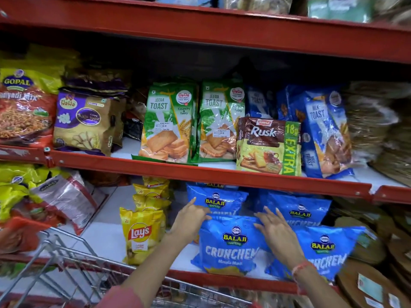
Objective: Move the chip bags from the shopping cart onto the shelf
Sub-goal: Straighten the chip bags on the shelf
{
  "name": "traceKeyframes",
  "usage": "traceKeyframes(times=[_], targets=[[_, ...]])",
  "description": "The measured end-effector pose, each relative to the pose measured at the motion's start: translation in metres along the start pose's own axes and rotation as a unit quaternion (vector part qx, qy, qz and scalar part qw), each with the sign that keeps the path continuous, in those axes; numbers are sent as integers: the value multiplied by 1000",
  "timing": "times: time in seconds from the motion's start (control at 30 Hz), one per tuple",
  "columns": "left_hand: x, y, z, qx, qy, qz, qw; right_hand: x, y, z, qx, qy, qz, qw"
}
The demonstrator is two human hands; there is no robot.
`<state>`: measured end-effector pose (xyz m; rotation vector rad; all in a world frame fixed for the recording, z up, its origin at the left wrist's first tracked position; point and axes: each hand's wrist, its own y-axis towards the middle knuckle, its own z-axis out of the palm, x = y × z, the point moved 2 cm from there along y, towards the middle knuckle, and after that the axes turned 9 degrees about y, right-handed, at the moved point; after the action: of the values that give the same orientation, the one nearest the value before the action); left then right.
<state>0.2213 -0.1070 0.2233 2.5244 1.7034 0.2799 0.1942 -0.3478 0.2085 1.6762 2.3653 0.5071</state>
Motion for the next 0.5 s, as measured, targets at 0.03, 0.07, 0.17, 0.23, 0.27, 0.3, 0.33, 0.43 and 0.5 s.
traceKeyframes(times=[0.03, 0.07, 0.17, 0.23, 0.27, 0.3, 0.33, 0.43, 0.5], targets=[[0, -1, 1, -1, 1, -8, 1000, -2, -1, 2, -6, 9, 3, 1000], [4, -3, 4, 4, 0, -22, 1000, -1, 1, 5, -19, 27, 6, 999], [28, -9, 12, 16, -30, -60, 998, 16, 13, 5, -33, 84, -5, 996], [45, -11, 15, 20, -14, -60, 998, 27, 21, 5, -22, 98, -12, 995], [49, -14, 11, 15, -7, -62, 998, 33, 23, 4, -8, 98, -12, 995], [52, -15, 8, 8, -2, -64, 998, 37, 25, 5, 10, 98, -10, 995], [54, -17, 6, 3, 3, -64, 998, 39, 26, 8, 21, 98, -13, 995], [57, -19, 5, 13, 14, -78, 997, 41, 25, 15, 33, 107, -5, 994], [54, -19, 3, 24, -5, -96, 995, 41, 24, 16, 42, 127, -17, 991]])
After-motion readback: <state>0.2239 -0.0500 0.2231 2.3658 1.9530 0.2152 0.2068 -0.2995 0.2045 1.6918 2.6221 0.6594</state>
